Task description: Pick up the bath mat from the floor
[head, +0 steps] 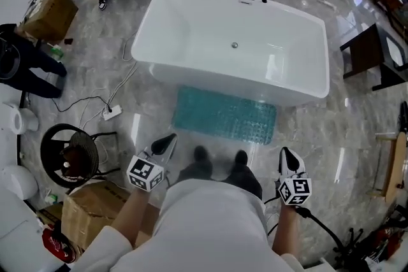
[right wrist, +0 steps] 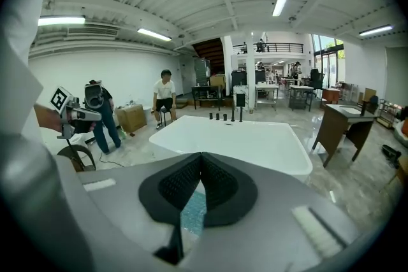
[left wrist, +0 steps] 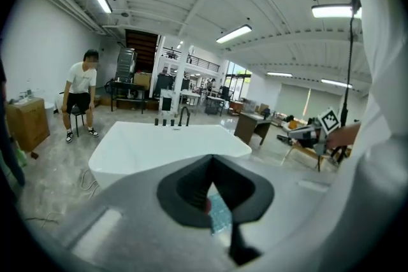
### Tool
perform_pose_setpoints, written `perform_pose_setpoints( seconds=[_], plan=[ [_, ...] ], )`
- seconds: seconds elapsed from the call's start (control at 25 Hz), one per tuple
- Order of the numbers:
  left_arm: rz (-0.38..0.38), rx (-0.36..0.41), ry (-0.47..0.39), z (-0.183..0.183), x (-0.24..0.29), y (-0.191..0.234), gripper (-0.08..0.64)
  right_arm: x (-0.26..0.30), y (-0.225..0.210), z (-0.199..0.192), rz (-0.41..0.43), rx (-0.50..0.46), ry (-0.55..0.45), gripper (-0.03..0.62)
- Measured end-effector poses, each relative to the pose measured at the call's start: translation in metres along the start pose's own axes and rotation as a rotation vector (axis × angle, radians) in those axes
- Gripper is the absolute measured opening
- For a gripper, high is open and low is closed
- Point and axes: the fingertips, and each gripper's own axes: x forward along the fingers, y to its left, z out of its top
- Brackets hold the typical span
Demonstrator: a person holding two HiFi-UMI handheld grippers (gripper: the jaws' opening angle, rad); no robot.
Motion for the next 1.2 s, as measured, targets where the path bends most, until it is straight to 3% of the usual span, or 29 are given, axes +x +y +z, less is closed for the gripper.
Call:
perform_pose_setpoints(
  seconds=[0.36, 0.88, 1.2],
  plan=[
    [-0.08, -0.007, 0.02, -0.004, 0.028, 0.01, 0.0, 0.008, -0.008, -0.016, -0.085, 0.037, 0.02, 0.005],
    [-0.096, -0.044, 0.025, -0.014, 0.1, -0.007, 0.0, 0.042, -0.069, -0.049, -0.075, 0.099, 0.097, 0.005],
    [-0.022, -0.066, 0.062, -0.043, 0.149, 0.008, 0.0, 0.077, -0.118, -0.081, -0.114, 0.151, 0.149, 0.005]
  ],
)
